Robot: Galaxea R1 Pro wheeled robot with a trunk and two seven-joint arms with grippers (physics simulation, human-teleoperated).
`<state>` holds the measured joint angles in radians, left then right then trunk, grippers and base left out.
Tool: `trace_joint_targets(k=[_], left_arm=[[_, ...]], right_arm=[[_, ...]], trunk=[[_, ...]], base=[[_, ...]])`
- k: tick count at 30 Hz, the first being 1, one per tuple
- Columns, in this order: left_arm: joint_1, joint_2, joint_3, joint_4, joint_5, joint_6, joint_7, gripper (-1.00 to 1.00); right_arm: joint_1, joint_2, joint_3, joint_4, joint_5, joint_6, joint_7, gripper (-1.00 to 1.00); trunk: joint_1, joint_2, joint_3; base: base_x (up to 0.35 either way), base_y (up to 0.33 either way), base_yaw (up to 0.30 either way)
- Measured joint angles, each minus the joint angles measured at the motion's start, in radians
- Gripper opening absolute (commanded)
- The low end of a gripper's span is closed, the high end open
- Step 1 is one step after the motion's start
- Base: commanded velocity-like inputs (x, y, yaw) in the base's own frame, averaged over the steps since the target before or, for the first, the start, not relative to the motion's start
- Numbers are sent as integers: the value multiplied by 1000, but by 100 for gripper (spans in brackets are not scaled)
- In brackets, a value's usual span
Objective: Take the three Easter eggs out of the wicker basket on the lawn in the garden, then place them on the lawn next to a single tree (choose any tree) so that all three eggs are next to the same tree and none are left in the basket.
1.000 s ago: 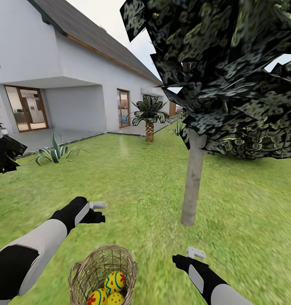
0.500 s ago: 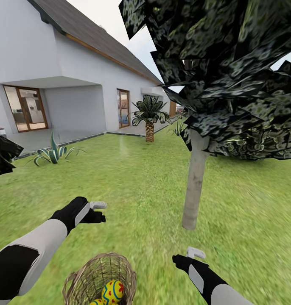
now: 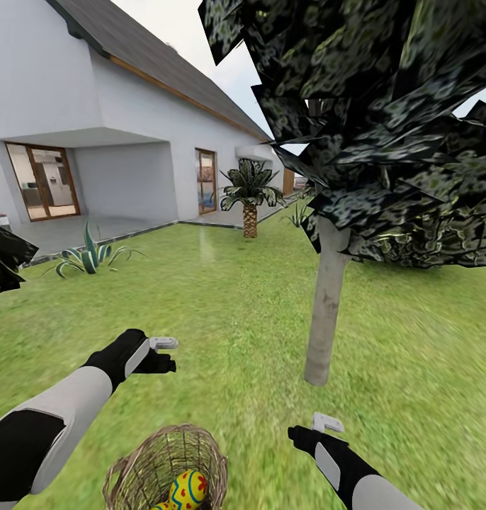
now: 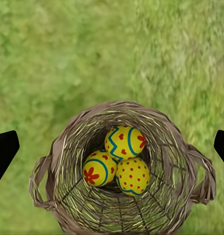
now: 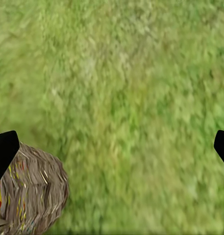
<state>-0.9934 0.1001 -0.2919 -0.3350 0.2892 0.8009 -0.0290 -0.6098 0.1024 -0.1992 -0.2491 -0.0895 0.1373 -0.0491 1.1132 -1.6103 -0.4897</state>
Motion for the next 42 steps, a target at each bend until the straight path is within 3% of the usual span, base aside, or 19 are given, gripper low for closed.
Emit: trace_joint_targets(k=[30,36,40,42], left_arm=[[0,2,3,0,0,33,-1,100],[0,3,3,0,1,38,-1,100],[0,3,3,0,1,40,-1,100],[0,3,3,0,0,41,-1,100]], right_arm=[[1,-1,-3,-3,1,-3,0,100],[2,-1,-4,-13,-1,-32,0,100],[27,1,-2,-82,-2,-40,0,100],[63,5,4,-192,-2,-31,0,100]], trunk=[[111,-203,-91],[134,-245,-110],[149,-273,-122],[157,-287,-128]], base=[[0,0,0],[0,0,0],[0,0,0],[0,0,0]])
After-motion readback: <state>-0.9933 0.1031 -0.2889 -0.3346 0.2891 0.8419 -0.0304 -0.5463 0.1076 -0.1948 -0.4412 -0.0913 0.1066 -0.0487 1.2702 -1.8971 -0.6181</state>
